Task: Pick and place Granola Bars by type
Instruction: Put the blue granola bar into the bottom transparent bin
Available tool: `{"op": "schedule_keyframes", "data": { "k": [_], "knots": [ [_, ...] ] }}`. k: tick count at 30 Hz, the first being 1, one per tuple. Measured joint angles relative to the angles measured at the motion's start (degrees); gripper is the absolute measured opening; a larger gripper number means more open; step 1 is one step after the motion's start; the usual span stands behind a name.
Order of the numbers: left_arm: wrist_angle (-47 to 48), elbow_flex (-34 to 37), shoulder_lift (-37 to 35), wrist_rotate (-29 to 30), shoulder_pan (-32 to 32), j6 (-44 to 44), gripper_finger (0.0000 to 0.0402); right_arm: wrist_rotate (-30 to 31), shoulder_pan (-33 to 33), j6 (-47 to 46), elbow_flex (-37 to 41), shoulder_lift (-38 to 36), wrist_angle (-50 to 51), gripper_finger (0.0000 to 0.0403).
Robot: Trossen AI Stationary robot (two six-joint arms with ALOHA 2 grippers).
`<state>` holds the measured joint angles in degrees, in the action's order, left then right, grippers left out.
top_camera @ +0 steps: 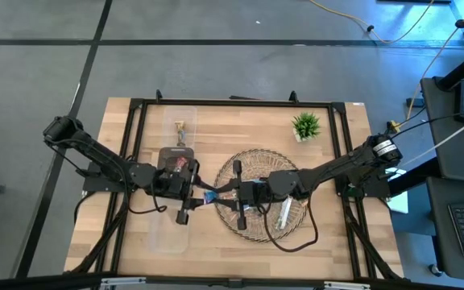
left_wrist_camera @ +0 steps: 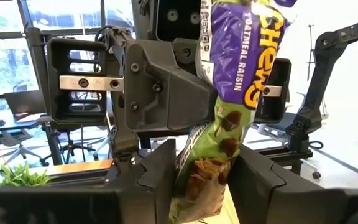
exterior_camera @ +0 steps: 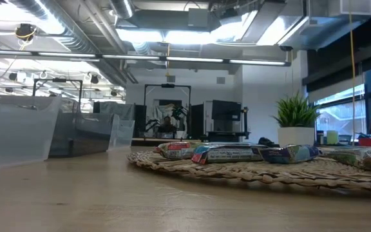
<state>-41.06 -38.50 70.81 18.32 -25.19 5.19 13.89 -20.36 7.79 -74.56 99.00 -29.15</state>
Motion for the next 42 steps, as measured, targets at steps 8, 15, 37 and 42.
{"op": "schedule_keyframes", "data": {
  "k": [8, 15, 37, 42],
  "knots": [
    [0.13, 0.00, 0.00, -0.01, 0.00, 0.03, 0.0107, -0.68, 0.00, 0.06, 0.00, 0.00, 0.27, 0.0087],
    [1.63, 0.00, 0.00, 0.14, 0.01, 0.03, 0.0110, -0.98, -0.04, -0.06, 0.04, -0.57, 3.20, 0.0168],
    [40.53, -0.02, -8.09, -8.07, -6.00, -33.05, 0.0096, 0.02, 1.58, -21.67, 0.04, -9.43, 55.30, 0.0237],
    [49.07, -0.02, -7.80, -12.42, -7.50, -43.93, 0.0091, 2.40, 3.06, -22.49, 0.02, -7.92, 59.41, 0.0237]
  ]
}}
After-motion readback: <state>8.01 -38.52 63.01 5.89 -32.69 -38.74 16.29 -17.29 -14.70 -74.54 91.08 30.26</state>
